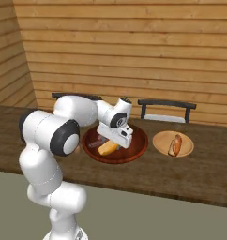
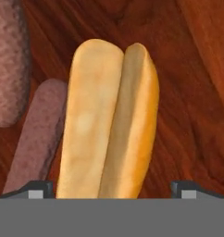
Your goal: Place one bun and one sausage from the bowl on each plate.
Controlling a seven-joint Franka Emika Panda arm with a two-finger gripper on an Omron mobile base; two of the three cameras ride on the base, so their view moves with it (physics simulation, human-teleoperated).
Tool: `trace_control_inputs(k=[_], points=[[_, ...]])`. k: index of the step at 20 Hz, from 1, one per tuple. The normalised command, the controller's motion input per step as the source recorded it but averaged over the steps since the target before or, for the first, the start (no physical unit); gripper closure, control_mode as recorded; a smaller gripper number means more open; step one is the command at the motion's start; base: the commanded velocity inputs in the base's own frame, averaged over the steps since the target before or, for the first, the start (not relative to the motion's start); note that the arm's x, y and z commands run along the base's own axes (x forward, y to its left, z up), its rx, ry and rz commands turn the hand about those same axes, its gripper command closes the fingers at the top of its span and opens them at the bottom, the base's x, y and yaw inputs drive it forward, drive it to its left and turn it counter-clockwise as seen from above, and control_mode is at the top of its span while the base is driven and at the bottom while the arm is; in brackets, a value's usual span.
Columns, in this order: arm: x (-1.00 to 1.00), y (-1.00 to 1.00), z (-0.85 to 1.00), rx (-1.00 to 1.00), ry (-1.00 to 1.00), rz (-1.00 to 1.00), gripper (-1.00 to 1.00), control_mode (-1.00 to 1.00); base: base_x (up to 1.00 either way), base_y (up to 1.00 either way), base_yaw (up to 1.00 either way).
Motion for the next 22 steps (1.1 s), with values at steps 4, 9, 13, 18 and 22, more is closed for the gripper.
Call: trace_control_inputs(k=[4,9,13,18,22], points=[[0.11,0.08,-0.11,0.0,0.0,-0.18,-1.0,-1.0,0.0,0.0,0.0],[0.05,0.0,-0.14,0.0,0.0,-0.19,-1.0,-1.0,0.0,0.0,0.0],[0.44,0.0,-0.34,0.0,-0.05,-0.15,-1.0,-1.0,0.0,0.0,0.0],[0.01,0.0,-0.01,0.0,-0.01,-0.08,1.0,-1.0,0.0,0.0,0.0],[0.0,0.0,0.0,0.0,0.0,-0.04,1.0,-1.0,0.0,0.0,0.0]])
